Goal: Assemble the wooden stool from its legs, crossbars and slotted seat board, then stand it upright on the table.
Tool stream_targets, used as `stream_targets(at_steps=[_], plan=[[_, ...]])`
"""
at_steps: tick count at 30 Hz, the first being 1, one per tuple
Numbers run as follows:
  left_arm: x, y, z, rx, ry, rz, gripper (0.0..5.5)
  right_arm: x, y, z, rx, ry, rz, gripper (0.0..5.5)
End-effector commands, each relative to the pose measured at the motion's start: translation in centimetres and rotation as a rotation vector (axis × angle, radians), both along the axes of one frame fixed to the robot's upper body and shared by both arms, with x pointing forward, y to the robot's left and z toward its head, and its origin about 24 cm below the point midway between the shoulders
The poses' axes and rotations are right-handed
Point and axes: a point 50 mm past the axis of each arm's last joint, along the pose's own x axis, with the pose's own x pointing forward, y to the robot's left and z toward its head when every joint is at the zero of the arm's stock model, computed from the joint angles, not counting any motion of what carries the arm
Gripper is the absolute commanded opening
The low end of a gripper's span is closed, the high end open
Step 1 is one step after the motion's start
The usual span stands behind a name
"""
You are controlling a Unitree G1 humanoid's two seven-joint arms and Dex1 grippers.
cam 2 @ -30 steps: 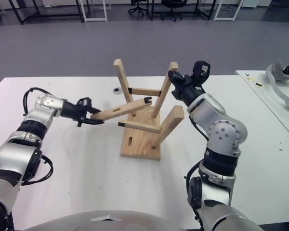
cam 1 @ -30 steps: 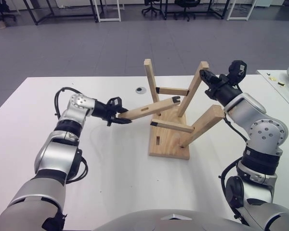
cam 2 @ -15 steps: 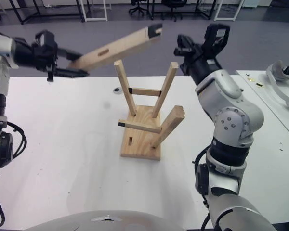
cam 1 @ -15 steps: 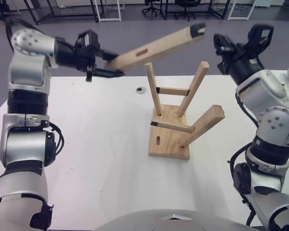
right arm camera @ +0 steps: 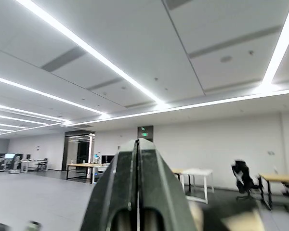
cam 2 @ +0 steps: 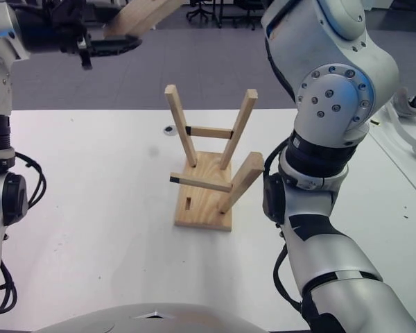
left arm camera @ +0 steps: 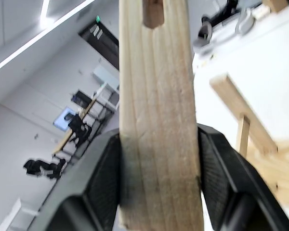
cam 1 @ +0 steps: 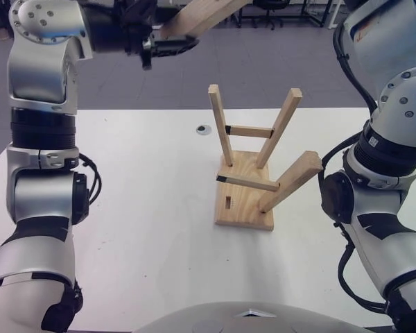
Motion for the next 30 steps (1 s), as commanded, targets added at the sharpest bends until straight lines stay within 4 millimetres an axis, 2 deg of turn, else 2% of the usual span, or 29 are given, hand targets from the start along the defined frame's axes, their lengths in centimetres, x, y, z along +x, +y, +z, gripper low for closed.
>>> stream_targets(at_steps=[1,8,15,20,25,30], plan=[[-1.3,-0.7,2.7,-0.071,-0.066,-0.069,2.04,1.0,-1.4,-1.2,-0.014,0.068,-0.058,0.0],[-3.4,-0.8,5.7,-0.194,-0.089,-0.207,2.04,1.7,-3.2,-2.0,-0.013,0.098,-0.123,0.0],[-5.3,-2.4,6.8,-0.26,-0.057,-0.36,2.03,3.1,-4.2,-3.6,-0.014,0.165,-0.143,0.0],[-5.1,-2.4,7.4,-0.335,-0.054,-0.375,2.03,3.3,-4.1,-4.1,-0.018,0.177,-0.149,0.0],[-4.9,-2.6,9.0,-0.534,-0.024,-0.445,2.03,3.4,-4.1,-4.6,-0.017,0.188,-0.155,0.0],[-4.2,-2.7,8.5,-0.544,0.005,-0.428,2.03,3.5,-3.9,-5.2,-0.014,0.198,-0.147,0.0]])
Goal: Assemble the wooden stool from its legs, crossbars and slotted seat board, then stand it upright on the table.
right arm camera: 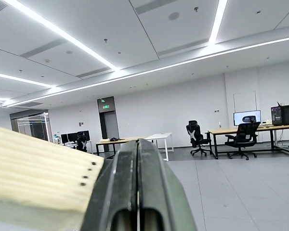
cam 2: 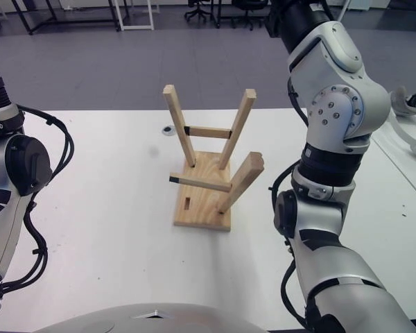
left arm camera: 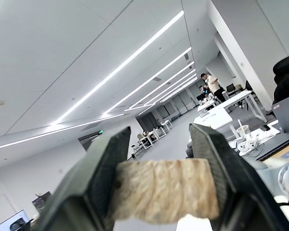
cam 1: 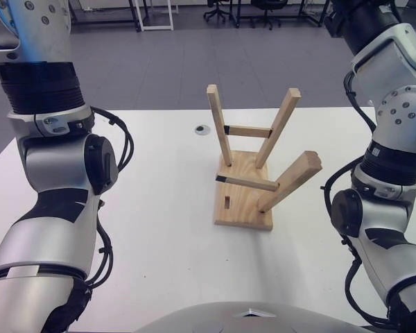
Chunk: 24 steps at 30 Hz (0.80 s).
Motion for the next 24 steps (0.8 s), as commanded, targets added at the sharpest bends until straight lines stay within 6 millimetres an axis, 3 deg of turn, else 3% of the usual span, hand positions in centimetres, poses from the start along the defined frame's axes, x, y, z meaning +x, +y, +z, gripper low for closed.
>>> stream_targets(at_steps=[1,8,10,15,18,24], plan=[[0.2,0.1,0.3,-0.009,0.007,0.017,2.03,0.0,0.3,-0.5,-0.009,0.005,0.01,0.0],[3.6,3.0,-0.1,-0.111,0.083,0.3,2.03,-0.5,-0.1,0.6,0.044,-0.082,0.004,0.0],[4.1,3.7,0.5,-0.212,0.129,0.325,2.03,-0.9,0.2,0.7,-0.058,-0.143,-0.003,0.0],[4.6,4.3,1.7,-0.37,0.24,0.298,2.03,-1.5,2.2,-0.2,-0.423,-0.29,-0.01,0.97],[4.9,2.5,1.3,-0.377,0.325,0.25,2.03,-1.0,2.1,0.0,-0.669,-0.423,-0.185,1.57],[5.0,-1.6,-1.0,-0.302,0.464,0.175,2.03,0.0,2.4,-0.1,-0.829,-0.499,-0.286,2.65]])
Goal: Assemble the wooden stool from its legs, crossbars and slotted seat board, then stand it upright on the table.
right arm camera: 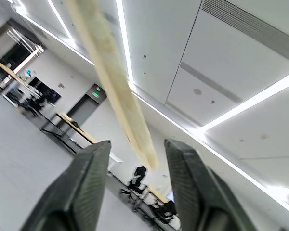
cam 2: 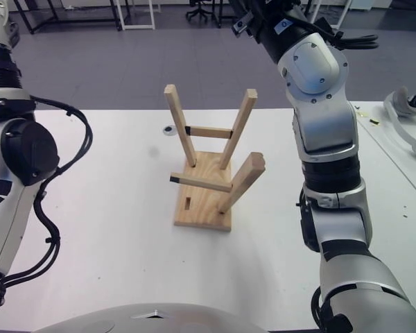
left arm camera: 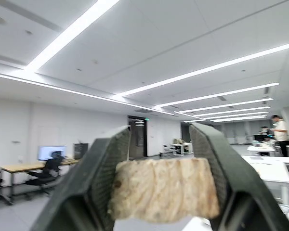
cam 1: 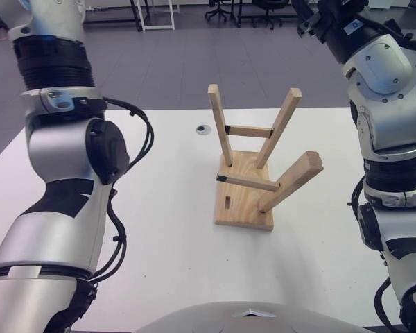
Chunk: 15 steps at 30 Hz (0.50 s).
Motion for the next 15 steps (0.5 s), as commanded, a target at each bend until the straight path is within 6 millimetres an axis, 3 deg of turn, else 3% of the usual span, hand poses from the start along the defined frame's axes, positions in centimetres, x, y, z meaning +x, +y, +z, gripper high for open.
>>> stream_targets(at_steps=[1,2,8,15], plan=[[-0.3,-1.6,-1.2,0.026,0.044,-0.037,2.03,0.3,0.2,0.6,-0.065,-0.046,-0.051,2.84],[-0.3,-1.7,-1.3,0.03,0.049,-0.036,2.03,0.5,0.2,0.5,-0.065,-0.047,-0.061,3.07],[-1.0,-2.9,-2.6,0.083,0.069,-0.059,2.03,0.6,-0.6,1.1,-0.021,-0.075,-0.127,3.14],[-1.7,-3.6,-3.4,0.128,0.078,-0.108,2.03,1.4,-1.1,-0.1,-0.063,0.0,-0.172,3.14]])
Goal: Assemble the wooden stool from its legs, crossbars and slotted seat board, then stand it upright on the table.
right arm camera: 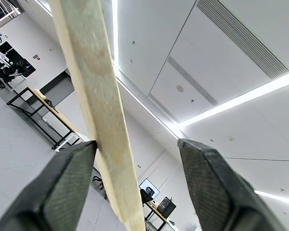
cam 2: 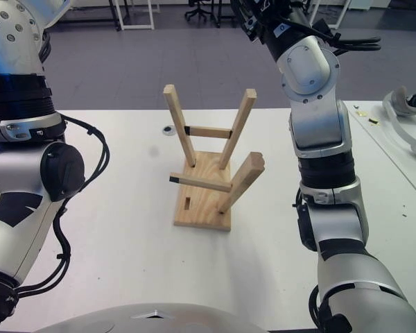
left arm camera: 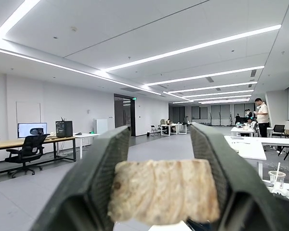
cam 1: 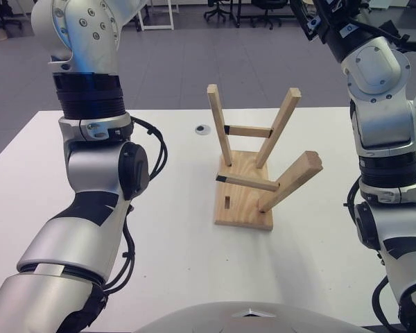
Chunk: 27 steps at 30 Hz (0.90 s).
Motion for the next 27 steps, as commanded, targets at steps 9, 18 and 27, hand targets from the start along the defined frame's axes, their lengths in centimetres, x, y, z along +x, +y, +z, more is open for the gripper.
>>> stream_targets(at_steps=[9,18,27], plan=[[-1.2,-1.0,-1.0,0.053,0.025,-0.089,2.03,0.5,0.0,-0.6,-0.071,0.058,-0.042,2.55],[-0.9,-0.9,-1.1,0.058,0.024,-0.064,2.03,0.3,0.1,-0.9,-0.057,0.075,-0.036,1.51],[-0.8,-0.6,-1.3,0.038,0.001,-0.05,2.92,0.4,-0.1,-1.0,-0.019,0.084,-0.029,1.02]])
